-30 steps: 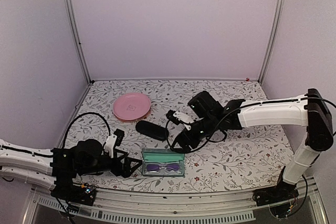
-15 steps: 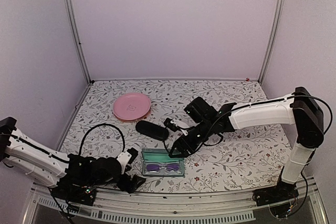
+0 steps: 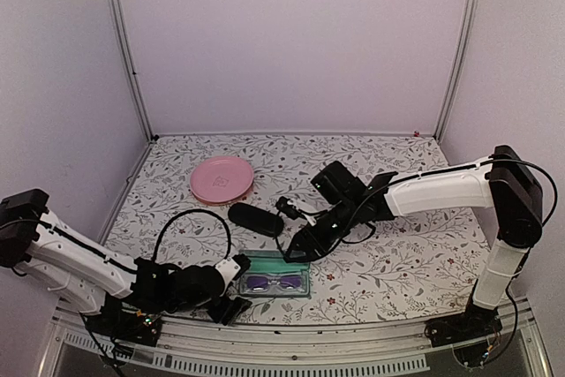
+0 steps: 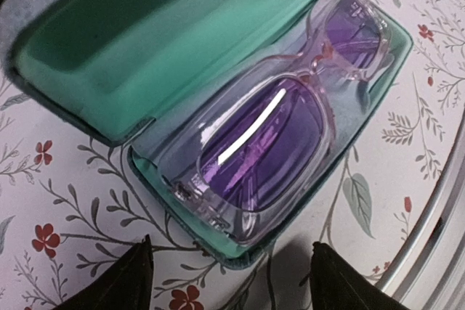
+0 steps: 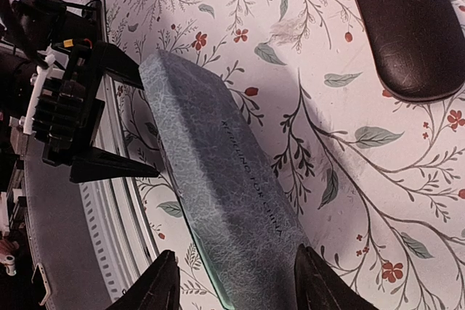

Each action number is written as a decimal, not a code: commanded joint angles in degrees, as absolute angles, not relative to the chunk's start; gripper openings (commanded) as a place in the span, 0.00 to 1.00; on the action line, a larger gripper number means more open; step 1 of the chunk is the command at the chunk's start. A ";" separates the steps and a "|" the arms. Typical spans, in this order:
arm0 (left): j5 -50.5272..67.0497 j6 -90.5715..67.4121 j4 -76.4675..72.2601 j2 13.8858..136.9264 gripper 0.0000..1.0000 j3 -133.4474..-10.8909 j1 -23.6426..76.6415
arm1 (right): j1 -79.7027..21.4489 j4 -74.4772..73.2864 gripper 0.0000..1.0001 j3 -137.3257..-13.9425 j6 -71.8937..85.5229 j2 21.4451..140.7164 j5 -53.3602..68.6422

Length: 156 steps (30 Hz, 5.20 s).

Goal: Organize the sunglasses
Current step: Close the case with sunglasses at the center of the board, then pick up the case with sunglasses from the center of the board, then place the case with sunglasses at the center of the board.

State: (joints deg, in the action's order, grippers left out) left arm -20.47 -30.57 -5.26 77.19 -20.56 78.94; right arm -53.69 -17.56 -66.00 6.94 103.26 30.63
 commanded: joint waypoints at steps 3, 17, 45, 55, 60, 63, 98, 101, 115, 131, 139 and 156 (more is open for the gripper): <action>-20.48 -27.67 -8.24 79.00 0.70 -22.00 77.48 | -53.08 -15.67 0.53 -66.62 7.86 103.79 32.56; -18.07 -24.43 -17.74 81.34 0.62 -20.39 71.82 | -52.99 -13.82 0.37 -65.42 9.44 104.07 33.48; -17.66 -27.06 -25.15 89.47 0.55 -19.52 71.28 | -57.77 -9.23 0.20 -60.91 13.34 100.52 25.72; -18.13 -29.90 -29.24 92.29 0.54 -18.70 71.89 | -62.11 -9.00 0.13 -60.07 13.68 100.98 20.09; -18.28 -31.26 -30.41 93.15 0.54 -18.09 72.46 | -64.07 -8.36 0.13 -59.10 14.01 101.38 17.74; -18.28 -32.13 -31.08 93.50 0.53 -17.83 72.67 | -65.25 -8.26 0.13 -58.60 13.73 101.59 16.37; -19.19 -31.15 -14.03 74.07 0.84 -18.29 75.23 | -64.19 -19.74 0.99 -56.77 9.13 93.32 2.13; -18.50 -31.15 -13.10 70.57 0.85 -18.09 73.56 | -64.20 -22.05 0.99 -58.29 6.88 95.59 1.64; -14.97 -29.89 -11.88 60.07 0.87 -16.24 67.91 | -64.13 -27.29 0.99 -67.19 -3.18 107.10 -2.77; -12.43 -30.44 -10.23 58.69 0.89 -18.46 61.62 | -64.02 -26.99 0.57 -67.36 -8.04 107.30 -1.49; -10.83 -29.44 -9.17 58.69 0.90 -20.74 56.56 | -63.52 -25.08 0.45 -60.15 -5.93 96.89 1.15; -10.31 -30.65 -5.85 58.22 0.99 -23.82 48.54 | -45.95 -24.16 0.40 -57.97 5.65 89.95 -1.48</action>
State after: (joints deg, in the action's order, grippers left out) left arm -9.76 -30.30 -7.42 59.22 -22.44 49.69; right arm -49.43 -26.28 -55.75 1.32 87.13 0.08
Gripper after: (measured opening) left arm 0.988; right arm 0.736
